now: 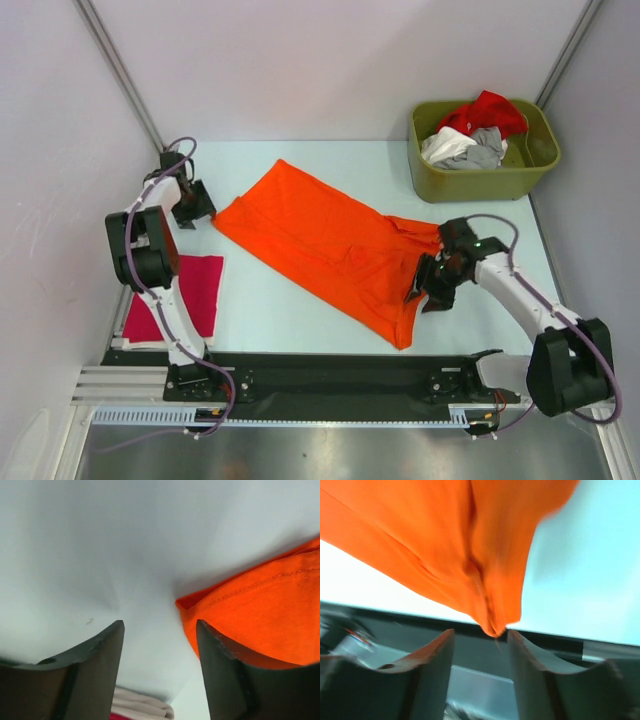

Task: Fold and stack the t-shirts
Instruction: Fold the tshirt

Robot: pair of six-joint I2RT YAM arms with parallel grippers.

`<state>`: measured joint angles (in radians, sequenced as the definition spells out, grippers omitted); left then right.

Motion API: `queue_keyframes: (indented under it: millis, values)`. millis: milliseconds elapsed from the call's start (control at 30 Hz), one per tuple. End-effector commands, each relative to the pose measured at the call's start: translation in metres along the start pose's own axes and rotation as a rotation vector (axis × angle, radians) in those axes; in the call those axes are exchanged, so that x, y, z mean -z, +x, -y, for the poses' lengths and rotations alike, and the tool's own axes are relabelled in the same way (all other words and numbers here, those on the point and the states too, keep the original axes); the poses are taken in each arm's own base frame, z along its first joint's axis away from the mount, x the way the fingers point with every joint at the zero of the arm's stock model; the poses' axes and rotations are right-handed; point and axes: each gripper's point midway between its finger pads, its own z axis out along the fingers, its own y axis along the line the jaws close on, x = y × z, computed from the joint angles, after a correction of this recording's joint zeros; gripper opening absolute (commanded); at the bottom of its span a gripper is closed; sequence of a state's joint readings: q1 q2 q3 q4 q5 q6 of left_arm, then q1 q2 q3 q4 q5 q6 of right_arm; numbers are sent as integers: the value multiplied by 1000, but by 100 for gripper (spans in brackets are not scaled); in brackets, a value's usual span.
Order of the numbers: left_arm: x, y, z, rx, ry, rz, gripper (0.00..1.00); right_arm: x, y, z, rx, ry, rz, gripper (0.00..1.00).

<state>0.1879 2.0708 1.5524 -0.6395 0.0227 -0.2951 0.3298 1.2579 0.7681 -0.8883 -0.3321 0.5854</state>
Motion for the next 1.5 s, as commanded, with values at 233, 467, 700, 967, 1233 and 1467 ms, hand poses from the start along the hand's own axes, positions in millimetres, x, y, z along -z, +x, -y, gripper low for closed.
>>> queue_keyframes:
  millis: [233,467,700,967,1233,1467]
  values:
    - [84,-62,51,85,234,252,57,95,-148,34,-236,-66,602,72]
    - [73,-73,148,148,566,331,54,101,-232,36,-342,-172,828,50]
    - [52,-83,211,237,729,299,54,89,-261,51,-459,-244,903,44]
    - [10,-83,264,335,786,238,49,65,-281,50,-454,-288,862,45]
    - [2,-96,293,324,787,293,49,60,-280,53,-406,-240,830,45]
    - [23,-148,277,-32,556,521,54,71,-269,40,-323,-200,782,46]
